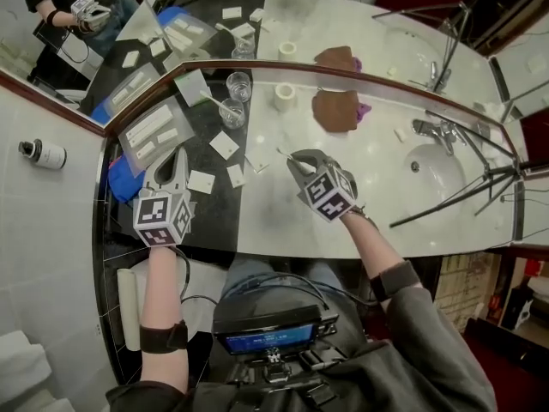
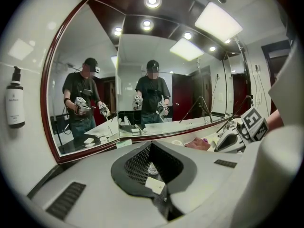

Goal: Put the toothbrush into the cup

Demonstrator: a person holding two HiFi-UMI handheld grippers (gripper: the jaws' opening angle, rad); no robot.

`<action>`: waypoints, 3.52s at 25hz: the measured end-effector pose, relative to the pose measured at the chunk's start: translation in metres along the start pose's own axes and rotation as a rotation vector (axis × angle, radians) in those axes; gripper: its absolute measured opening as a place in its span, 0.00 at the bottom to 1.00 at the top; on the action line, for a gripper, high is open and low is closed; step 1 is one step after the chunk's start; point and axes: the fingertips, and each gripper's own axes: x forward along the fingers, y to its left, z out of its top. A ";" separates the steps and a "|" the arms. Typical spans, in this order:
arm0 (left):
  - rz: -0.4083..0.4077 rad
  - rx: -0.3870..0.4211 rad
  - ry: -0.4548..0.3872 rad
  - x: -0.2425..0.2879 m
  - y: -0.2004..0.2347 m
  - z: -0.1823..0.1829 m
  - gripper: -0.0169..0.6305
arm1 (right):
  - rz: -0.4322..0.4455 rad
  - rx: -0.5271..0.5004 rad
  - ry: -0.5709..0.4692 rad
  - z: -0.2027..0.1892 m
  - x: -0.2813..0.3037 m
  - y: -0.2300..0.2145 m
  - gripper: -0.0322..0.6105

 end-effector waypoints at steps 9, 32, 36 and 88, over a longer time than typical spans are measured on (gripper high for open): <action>0.043 -0.031 0.045 -0.020 0.013 -0.041 0.03 | 0.131 -0.370 0.258 -0.067 0.078 0.063 0.12; 0.099 -0.112 0.086 -0.048 0.047 -0.093 0.03 | 0.216 -0.505 0.469 -0.117 0.144 0.097 0.26; 0.097 -0.111 0.085 -0.047 0.048 -0.093 0.03 | 0.214 -0.488 0.454 -0.114 0.142 0.096 0.26; -0.067 -0.033 -0.002 -0.015 -0.048 -0.015 0.03 | -0.138 0.541 -0.298 -0.034 -0.089 -0.078 0.07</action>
